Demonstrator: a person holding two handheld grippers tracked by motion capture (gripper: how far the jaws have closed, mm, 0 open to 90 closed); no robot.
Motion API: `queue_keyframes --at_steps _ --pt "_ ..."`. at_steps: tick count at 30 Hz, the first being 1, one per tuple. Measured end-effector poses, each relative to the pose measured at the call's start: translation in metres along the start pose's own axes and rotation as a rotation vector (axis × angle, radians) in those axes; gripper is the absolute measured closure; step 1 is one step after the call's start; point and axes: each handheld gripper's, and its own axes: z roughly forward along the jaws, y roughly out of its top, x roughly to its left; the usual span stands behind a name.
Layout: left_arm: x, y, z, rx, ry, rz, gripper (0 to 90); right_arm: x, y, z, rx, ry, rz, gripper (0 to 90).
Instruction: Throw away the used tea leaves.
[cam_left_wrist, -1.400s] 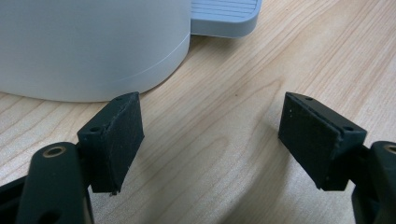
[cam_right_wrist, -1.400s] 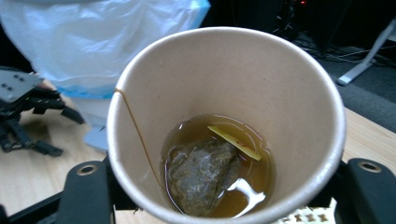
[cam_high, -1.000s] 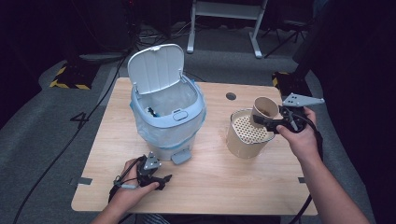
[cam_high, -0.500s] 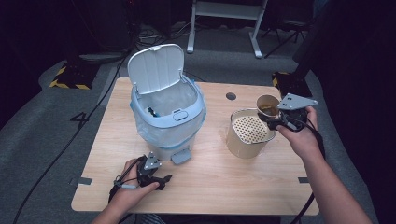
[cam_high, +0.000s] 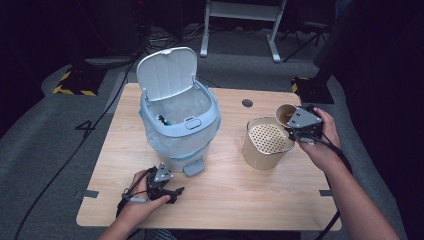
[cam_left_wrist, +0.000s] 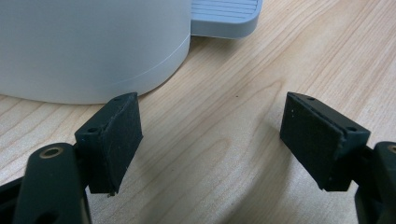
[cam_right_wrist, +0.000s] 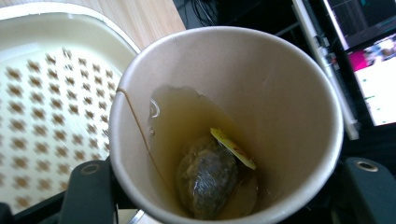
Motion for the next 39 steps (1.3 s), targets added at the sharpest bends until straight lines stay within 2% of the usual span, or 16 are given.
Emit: queue_keyframes --at_steps 3,4,5,6,9,11,13,14,15,17,21,26,32,33,34,39 --pt "0.0 0.0 0.0 0.0 0.0 0.0 20.9 0.005 0.001 0.002 0.031 -0.036 -0.092 34.8" --pt "0.0 0.0 0.0 0.0 0.0 0.0 20.9 0.005 0.001 0.002 0.031 -0.036 -0.092 34.8" --pt "0.0 0.0 0.0 0.0 0.0 0.0 21.0 0.008 0.002 0.004 0.051 -0.066 -0.15 35.0" --pt "0.0 0.0 0.0 0.0 0.0 0.0 21.0 0.008 0.002 0.004 0.051 -0.066 -0.15 35.0" --pt "0.0 0.0 0.0 0.0 -0.003 -0.002 20.9 0.015 0.005 0.008 0.117 -0.133 -0.27 35.2" --pt "0.0 0.0 0.0 0.0 -0.003 -0.002 20.9 0.017 0.005 0.009 0.132 -0.147 -0.295 35.2" --pt "0.0 0.0 0.0 -0.001 -0.003 -0.002 20.9 0.022 0.007 0.012 0.165 -0.182 -0.379 35.3" --pt "0.0 0.0 0.0 -0.001 -0.003 -0.002 20.9 0.022 0.007 0.012 0.165 -0.182 -0.379 35.3" --pt "0.0 0.0 0.0 -0.001 -0.003 -0.002 20.9 0.026 0.007 0.014 0.182 -0.218 -0.447 35.4" --pt "0.0 0.0 0.0 -0.001 -0.003 -0.002 20.9 0.028 0.007 0.014 0.191 -0.231 -0.463 35.5" --pt "0.0 0.0 0.0 -0.003 0.0 -0.002 20.9 0.035 0.008 0.015 0.23 -0.305 -0.573 35.8" --pt "0.0 0.0 0.0 -0.001 -0.001 -0.001 20.9 0.044 0.011 0.014 0.289 -0.429 -0.794 36.2" --pt "0.0 0.0 0.0 0.0 -0.001 -0.001 20.9 0.053 0.01 0.016 0.364 -0.544 -1.032 36.6" --pt "0.0 0.0 0.0 0.0 -0.001 -0.001 20.8 0.057 0.01 0.017 0.381 -0.58 -1.107 36.8" --pt "0.0 0.0 0.0 -0.001 -0.001 -0.001 20.8 0.057 0.01 0.017 0.381 -0.58 -1.107 36.8" --pt "0.0 0.0 0.0 0.0 -0.001 -0.001 20.8 0.067 0.01 0.019 0.433 -0.675 -1.304 37.5"
